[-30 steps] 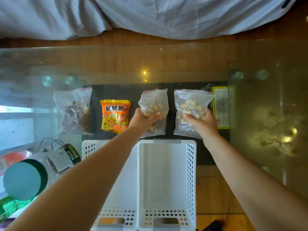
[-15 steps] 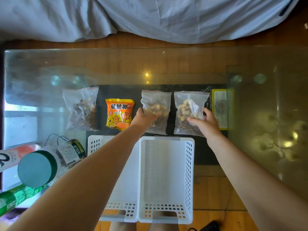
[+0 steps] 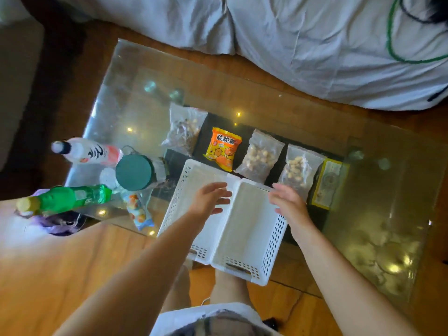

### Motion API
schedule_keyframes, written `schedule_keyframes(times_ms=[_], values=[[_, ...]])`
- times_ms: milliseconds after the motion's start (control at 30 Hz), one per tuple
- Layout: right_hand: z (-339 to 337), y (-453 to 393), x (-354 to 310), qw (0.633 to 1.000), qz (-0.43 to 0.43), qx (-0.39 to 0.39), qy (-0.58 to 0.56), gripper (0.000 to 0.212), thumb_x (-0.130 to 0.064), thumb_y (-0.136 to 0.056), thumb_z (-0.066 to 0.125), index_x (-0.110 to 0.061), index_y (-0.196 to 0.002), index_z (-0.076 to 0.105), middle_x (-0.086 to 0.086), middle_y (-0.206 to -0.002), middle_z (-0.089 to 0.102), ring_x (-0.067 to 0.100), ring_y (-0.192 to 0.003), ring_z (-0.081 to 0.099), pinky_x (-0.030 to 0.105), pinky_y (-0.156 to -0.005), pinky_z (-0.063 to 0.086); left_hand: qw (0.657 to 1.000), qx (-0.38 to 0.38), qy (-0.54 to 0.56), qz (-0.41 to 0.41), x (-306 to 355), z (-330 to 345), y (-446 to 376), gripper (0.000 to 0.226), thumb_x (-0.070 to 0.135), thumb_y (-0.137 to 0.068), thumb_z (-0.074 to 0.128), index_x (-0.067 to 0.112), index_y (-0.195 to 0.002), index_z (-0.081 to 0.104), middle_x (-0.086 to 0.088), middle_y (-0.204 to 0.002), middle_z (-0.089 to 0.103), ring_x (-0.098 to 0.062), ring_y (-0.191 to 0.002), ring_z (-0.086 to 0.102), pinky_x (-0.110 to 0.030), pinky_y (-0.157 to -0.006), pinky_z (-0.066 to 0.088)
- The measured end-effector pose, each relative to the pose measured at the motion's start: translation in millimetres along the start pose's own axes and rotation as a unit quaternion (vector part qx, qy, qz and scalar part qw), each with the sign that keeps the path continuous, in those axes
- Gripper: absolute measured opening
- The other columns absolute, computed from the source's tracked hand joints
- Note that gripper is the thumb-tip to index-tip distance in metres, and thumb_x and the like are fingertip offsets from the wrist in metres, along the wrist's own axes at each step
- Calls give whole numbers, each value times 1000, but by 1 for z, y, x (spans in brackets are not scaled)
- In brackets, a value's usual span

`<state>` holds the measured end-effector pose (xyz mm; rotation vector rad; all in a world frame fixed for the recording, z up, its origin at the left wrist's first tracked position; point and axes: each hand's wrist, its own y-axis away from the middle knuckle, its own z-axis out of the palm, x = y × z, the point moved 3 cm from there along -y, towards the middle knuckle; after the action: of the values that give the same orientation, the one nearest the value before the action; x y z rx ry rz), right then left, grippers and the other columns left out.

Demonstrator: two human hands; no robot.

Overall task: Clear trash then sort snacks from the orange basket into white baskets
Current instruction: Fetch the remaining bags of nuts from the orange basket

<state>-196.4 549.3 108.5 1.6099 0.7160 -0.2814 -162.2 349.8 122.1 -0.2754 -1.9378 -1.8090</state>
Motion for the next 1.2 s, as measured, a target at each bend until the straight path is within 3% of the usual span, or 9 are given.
schedule_keyframes(times_ms=[133,333,433,567,733,900,1000,1100,1200], values=[[59,43,-1,997,19,-53,46,26,-9,-88,58,-19,-112,58,0,-91,64,15,-84,60,24,-68,46,997,58,43,-17,-47,-69,50,19,11,-95,44,18,-108,56,-3,-90,66,-13,-72,61,-23,-61,45],[161,110,6,977,21,-129,171,24,-3,-83,57,-17,-102,59,3,-81,63,12,-62,55,16,-47,40,975,167,142,-24,-141,-181,129,15,4,-94,45,10,-94,58,-4,-61,53,-14,-49,41,-15,-40,32],[215,146,10,963,14,-137,231,24,1,-83,53,-15,-101,59,6,-74,60,13,-56,51,18,-43,37,954,212,207,-36,-195,-233,170,16,8,-95,47,11,-85,59,1,-48,47,-13,-45,33,-17,-38,26],[288,194,21,947,6,-160,278,18,1,-87,52,-11,-100,57,7,-71,59,14,-52,48,17,-38,33,914,276,295,-47,-268,-293,226,16,11,-94,50,12,-81,59,3,-45,45,-8,-36,31,-15,-34,24],[375,251,38,916,-15,-196,351,19,-3,-90,51,-8,-107,56,8,-74,59,17,-55,51,23,-46,33,848,342,397,-79,-363,-349,286,14,11,-96,47,6,-99,59,-7,-60,45,-15,-46,30,-14,-35,22],[449,278,58,883,-28,-216,416,20,-4,-90,51,-9,-109,54,8,-72,57,14,-53,51,15,-36,37,769,389,493,-120,-445,-380,318,17,10,-96,45,7,-107,59,-7,-63,47,-13,-42,37,-12,-32,26],[486,286,63,864,-30,-201,460,20,-7,-92,51,-8,-112,55,7,-73,59,16,-56,51,13,-35,39,719,386,560,-141,-475,-391,322,19,14,-95,49,7,-109,60,-7,-63,48,-14,-48,34,-12,-34,28],[523,291,68,843,-28,-193,501,26,-8,-93,51,-6,-119,53,16,-85,63,16,-56,49,15,-37,39,698,384,591,-130,-486,-412,323,17,15,-96,48,12,-105,61,-5,-66,53,-13,-51,39,-18,-40,34],[569,295,71,813,-39,-189,549,26,-9,-93,50,-7,-118,54,14,-93,63,21,-70,56,24,-53,46,679,383,618,-103,-490,-446,322,16,13,-96,45,14,-104,60,-4,-66,54,-11,-48,40,-18,-40,35]])
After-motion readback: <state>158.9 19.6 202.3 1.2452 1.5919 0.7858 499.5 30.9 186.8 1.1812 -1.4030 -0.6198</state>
